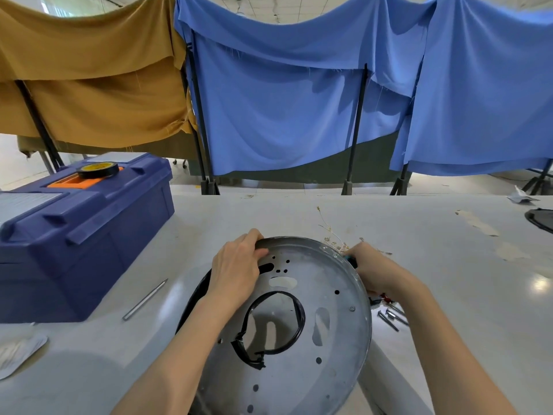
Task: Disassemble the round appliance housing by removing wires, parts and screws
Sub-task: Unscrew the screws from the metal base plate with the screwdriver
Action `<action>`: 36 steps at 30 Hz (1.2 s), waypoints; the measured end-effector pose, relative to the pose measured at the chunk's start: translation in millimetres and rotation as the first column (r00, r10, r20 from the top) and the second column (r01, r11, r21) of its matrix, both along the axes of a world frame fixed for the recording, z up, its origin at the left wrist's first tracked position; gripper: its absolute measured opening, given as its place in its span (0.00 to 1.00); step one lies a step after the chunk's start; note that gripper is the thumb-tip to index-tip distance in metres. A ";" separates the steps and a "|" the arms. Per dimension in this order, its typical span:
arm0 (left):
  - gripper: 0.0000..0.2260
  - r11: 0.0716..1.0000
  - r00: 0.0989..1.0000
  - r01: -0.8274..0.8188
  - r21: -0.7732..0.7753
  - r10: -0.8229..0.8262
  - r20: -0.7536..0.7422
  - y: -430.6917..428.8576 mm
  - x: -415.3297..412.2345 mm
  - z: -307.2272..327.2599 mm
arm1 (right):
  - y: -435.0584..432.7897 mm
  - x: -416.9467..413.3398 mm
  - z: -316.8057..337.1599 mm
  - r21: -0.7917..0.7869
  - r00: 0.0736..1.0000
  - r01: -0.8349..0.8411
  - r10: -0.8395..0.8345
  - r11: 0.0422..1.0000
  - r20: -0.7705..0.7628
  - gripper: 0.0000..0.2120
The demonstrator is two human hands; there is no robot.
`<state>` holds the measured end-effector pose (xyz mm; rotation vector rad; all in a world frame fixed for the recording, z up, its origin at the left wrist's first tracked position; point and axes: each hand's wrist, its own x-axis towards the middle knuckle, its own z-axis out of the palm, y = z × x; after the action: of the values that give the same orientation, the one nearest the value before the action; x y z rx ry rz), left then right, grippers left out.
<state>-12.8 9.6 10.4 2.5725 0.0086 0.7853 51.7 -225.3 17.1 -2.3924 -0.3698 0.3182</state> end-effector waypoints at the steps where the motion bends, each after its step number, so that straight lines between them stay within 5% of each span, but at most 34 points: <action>1: 0.05 1.000 1.000 -0.005 -0.002 0.005 0.005 3.2 -1.4 0.4 | 4.6 -0.2 -2.7 -0.030 1.000 -0.013 0.014 0.999 0.010 0.08; 10: 0.03 0.998 0.996 -0.064 -0.029 0.065 0.067 32.5 -12.5 3.0 | 48.2 -8.5 -19.6 -0.097 0.986 -0.063 0.076 0.993 0.145 0.24; 13: 0.03 0.993 0.991 -0.116 -0.029 0.117 0.070 50.2 -15.9 2.8 | 56.6 -16.9 -16.2 -0.275 0.955 -0.085 0.157 0.958 0.251 0.23; 20: 0.04 0.981 0.980 -0.194 0.018 0.193 0.056 81.6 -19.7 -0.3 | 71.5 -24.0 -19.9 -0.391 0.922 -0.094 0.228 0.916 0.313 0.11; 29: 0.04 0.982 0.983 -0.181 0.057 0.179 0.037 80.4 -15.6 -4.7 | 79.4 -27.0 -32.5 -0.392 0.903 -0.080 0.233 0.917 0.360 0.18; 36: 0.04 0.976 0.987 -0.163 0.145 0.162 0.018 70.0 -13.3 -10.2 | 17.8 -4.1 10.9 -0.222 0.976 0.068 -0.019 0.973 0.216 0.06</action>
<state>-26.2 79.6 0.2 2.7345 0.1685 0.8829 47.7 -207.4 28.0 -2.6669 -0.3951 0.0869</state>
